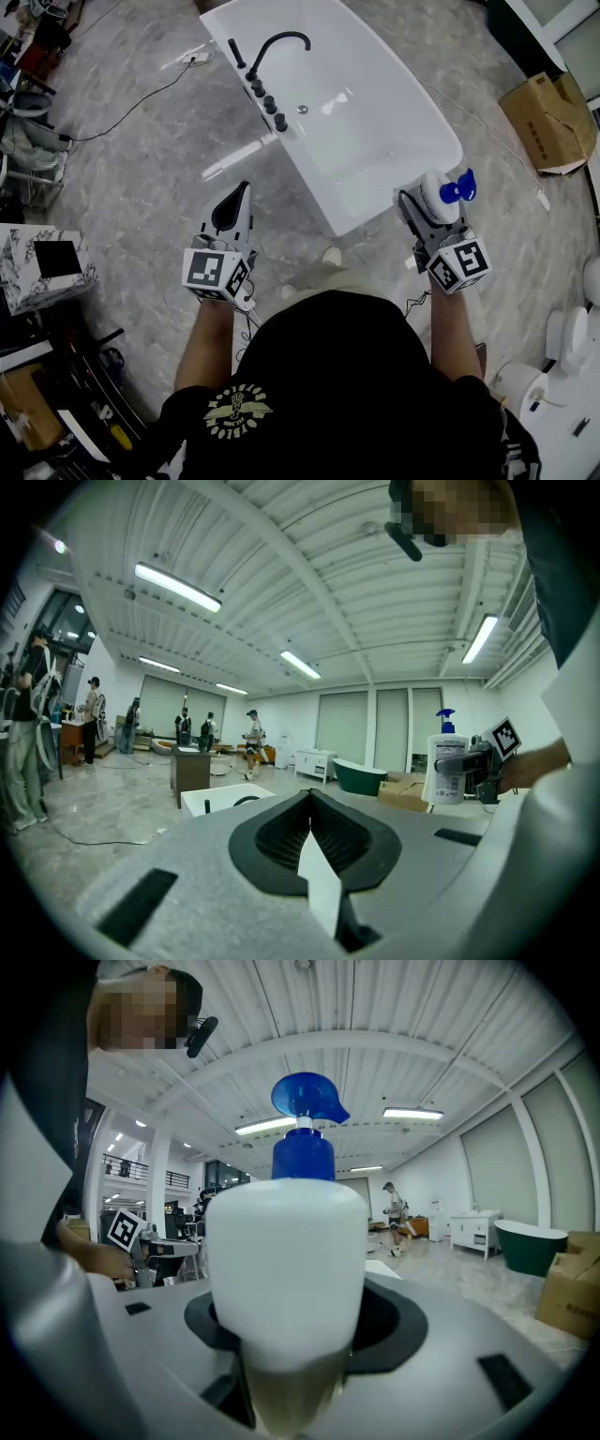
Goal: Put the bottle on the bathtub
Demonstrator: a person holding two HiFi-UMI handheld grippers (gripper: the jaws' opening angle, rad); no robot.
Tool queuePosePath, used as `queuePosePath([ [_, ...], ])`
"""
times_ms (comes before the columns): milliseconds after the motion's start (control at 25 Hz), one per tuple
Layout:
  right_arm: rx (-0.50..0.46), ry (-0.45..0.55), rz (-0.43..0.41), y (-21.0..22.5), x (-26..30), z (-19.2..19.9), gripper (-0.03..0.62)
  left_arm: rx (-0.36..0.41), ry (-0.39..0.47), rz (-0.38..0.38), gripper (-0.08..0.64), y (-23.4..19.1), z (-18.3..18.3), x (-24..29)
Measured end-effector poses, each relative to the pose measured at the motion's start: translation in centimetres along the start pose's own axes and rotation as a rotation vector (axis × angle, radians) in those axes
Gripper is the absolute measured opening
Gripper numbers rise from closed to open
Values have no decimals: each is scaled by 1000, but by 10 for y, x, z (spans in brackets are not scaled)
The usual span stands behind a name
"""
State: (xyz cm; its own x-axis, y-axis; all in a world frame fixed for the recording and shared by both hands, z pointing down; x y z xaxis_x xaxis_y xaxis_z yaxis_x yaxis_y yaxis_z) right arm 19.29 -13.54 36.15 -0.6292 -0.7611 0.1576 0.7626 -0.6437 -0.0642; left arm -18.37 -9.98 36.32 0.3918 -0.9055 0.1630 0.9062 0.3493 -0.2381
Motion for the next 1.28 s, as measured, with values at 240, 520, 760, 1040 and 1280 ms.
queuePosePath([
  [240, 2, 12, -85, 31, 35, 1, 264, 0, 16, -84, 8, 1, -6, 16],
  [520, 8, 12, -175, 48, 70, 11, 264, -13, 6, -163, 9, 7, 1, 17],
  [760, 41, -1, -180, 42, 98, 26, 264, -33, -48, -191, 9, -16, 10, 18],
  [1040, 40, -23, -145, 17, 128, 48, 264, 23, -85, -102, 8, -44, -10, 45],
  [1280, 21, -21, -79, -14, 150, 70, 264, 56, -125, -42, 9, -90, -22, 65],
])
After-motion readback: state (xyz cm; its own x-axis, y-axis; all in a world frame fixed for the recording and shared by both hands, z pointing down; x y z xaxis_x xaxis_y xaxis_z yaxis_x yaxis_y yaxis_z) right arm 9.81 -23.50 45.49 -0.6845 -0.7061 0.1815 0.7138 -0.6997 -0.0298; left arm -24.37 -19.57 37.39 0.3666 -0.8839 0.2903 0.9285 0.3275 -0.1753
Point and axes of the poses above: the fingertips, and each gripper's own axes: x forward along the fingers, y to its right, z out of its underside, the point moved 8 cm from there along -x, backward along the fingers, and after that the axes turned 10 degrees about -x, right-handed, at the moved point
